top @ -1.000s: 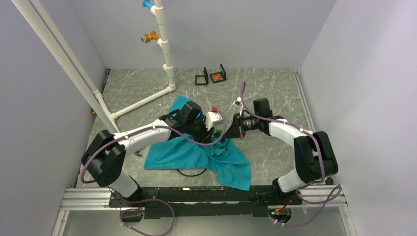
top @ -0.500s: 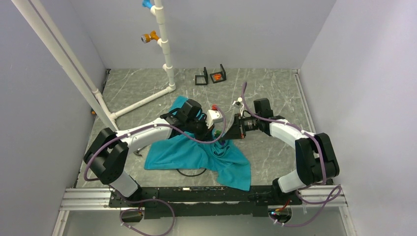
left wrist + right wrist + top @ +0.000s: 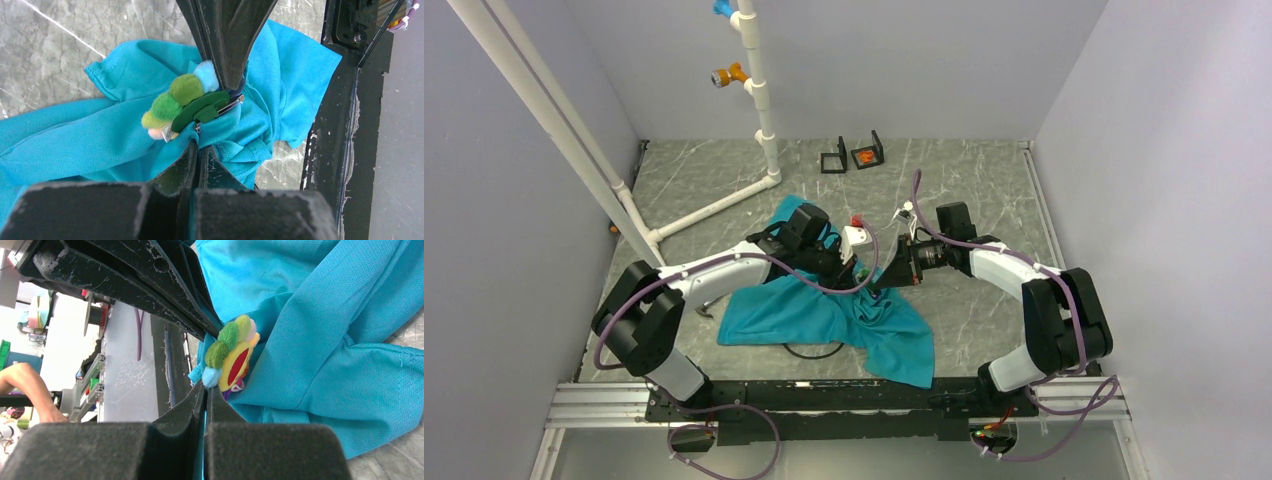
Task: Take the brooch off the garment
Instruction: Remove the brooch from the clothes.
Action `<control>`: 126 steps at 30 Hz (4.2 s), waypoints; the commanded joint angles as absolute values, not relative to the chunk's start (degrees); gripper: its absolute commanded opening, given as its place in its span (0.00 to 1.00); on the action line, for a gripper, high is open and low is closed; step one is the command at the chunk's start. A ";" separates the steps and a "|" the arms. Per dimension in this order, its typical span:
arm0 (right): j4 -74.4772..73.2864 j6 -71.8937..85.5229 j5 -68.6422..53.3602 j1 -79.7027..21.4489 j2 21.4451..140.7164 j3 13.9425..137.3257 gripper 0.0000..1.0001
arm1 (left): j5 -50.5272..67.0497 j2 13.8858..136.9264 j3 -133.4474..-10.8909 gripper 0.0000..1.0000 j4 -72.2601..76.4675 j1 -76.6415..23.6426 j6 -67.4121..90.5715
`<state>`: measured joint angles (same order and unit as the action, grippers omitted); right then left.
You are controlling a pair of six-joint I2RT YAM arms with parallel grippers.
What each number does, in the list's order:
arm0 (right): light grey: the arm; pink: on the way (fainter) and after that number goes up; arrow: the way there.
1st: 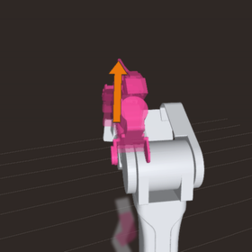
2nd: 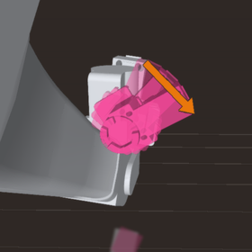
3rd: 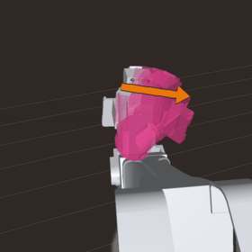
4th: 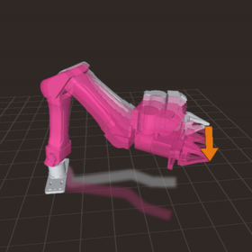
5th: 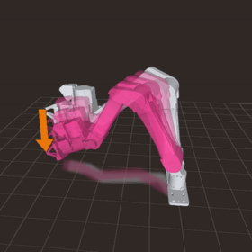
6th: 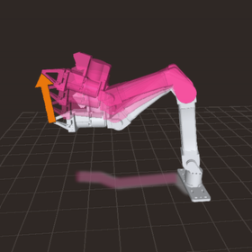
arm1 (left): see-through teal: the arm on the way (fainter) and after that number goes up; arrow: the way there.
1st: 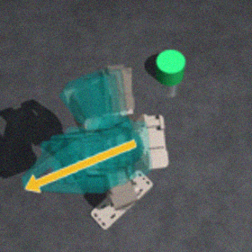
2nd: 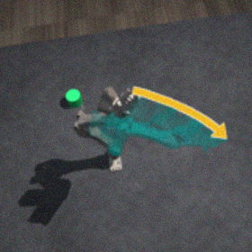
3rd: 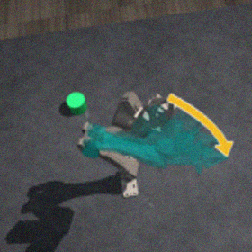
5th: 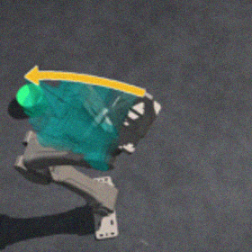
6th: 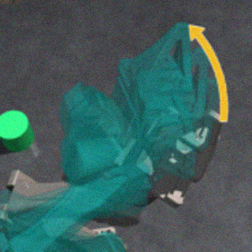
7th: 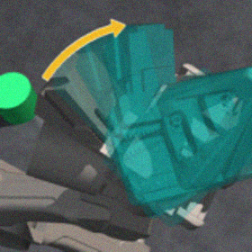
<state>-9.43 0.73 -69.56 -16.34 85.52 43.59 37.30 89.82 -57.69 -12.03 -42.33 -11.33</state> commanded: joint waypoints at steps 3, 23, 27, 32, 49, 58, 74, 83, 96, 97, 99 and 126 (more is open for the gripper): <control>-6.96 -0.10 -71.21 -16.28 85.14 44.57 0.00 | 39.67 86.20 -55.47 0.00 -10.08 -41.27 -13.10; -6.12 1.87 -73.41 -15.04 84.60 43.69 0.00 | 39.90 85.03 -53.25 0.00 -8.46 -41.30 -13.88; -8.85 -1.25 -71.29 -15.68 85.33 44.13 0.00 | 37.85 84.87 -56.34 0.00 -9.76 -40.99 -14.64; -11.82 -5.03 -68.78 -15.86 86.20 44.36 0.00 | 36.99 83.92 -58.83 0.00 -10.02 -37.92 -13.43; -5.11 -0.67 -66.81 -20.72 85.68 45.23 0.42 | 42.43 83.58 -58.49 0.00 -7.08 -36.69 -11.65; 4.21 5.13 -65.80 -21.44 85.02 43.45 0.00 | 44.47 84.46 -57.04 0.00 -4.58 -37.92 -9.71; 22.47 17.60 -68.22 -20.48 82.66 37.03 0.00 | 48.33 85.09 -51.58 0.20 -3.57 -39.03 -11.93; 21.18 15.04 -69.73 -20.41 82.61 36.85 0.00 | 57.24 80.17 -54.33 0.42 -6.76 -28.49 -11.34; 16.64 9.86 -66.25 -21.71 82.20 38.33 0.00 | 53.75 86.16 -54.96 0.33 2.60 -29.97 7.70; 16.49 9.73 -66.19 -21.83 82.17 38.45 0.00 | 53.93 87.21 -55.47 0.33 2.41 -30.23 8.55; 16.39 9.92 -66.06 -21.89 82.12 38.69 0.00 | 53.72 88.73 -55.83 0.33 2.93 -30.72 9.94; 15.95 10.00 -65.02 -22.37 81.84 39.02 0.00 | 49.98 94.22 -57.35 0.27 4.67 -33.70 14.65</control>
